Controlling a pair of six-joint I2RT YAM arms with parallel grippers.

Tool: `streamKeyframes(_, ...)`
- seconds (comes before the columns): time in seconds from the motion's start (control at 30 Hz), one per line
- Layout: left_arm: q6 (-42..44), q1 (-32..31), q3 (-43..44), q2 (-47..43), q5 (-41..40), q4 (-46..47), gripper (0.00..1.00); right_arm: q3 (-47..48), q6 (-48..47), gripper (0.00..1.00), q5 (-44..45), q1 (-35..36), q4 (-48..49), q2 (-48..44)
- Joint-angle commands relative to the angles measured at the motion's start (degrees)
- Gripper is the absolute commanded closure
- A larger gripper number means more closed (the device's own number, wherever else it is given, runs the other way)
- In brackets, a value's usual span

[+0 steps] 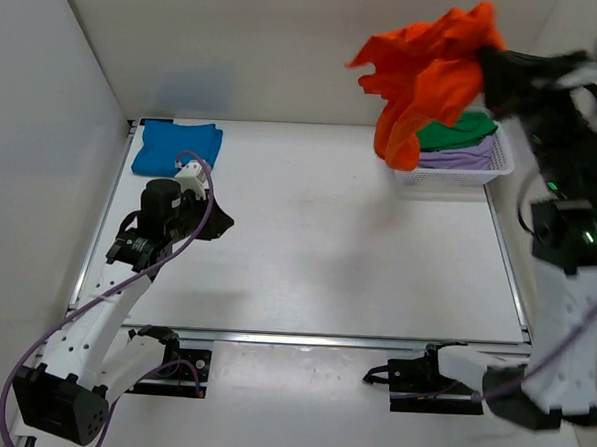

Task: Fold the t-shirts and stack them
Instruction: Move the tshirt to the center of the board, then flatten out the tshirt

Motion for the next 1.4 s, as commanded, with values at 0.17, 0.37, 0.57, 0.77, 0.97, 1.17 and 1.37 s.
streamKeyframes(0.17,-2.0,0.0,-0.5,-4.8,1.0,0.1,0.84,-8.1,11.4,1.0,-13.3,-4.3,11.7,-4.9)
streamKeyframes(0.37,-1.7,0.4,0.0,-4.7,-1.2,-0.9,0.84,-16.9,5.8,1.0,-3.5,15.8,7.8,1.6)
streamKeyframes(0.57,-3.6,1.0,0.1,-3.7,-4.0,-1.7,0.8,-17.0,4.4,0.93,0.8,21.7,-0.9,16.7)
streamKeyframes(0.77,-4.2,-1.5,-0.5,-0.4,-4.9,-2.3,0.66,-8.6,1.1,0.43,14.2,20.1,-14.7,27.4)
streamKeyframes(0.97,-5.7,-6.7,-1.4,9.8,-6.7,2.9,0.54,-28.2,4.3,0.49,10.7,15.4,-9.6,14.8)
streamKeyframes(1.17,-7.9,-8.3,-1.5,23.1,-11.1,6.3,0.46,-42.9,4.9,0.52,11.3,18.2,-16.8,8.0)
streamKeyframes(1.37,-8.5,-8.8,5.0,37.8,-17.1,4.3,0.37,-56.7,9.1,0.56,6.4,17.5,-17.0,-1.4)
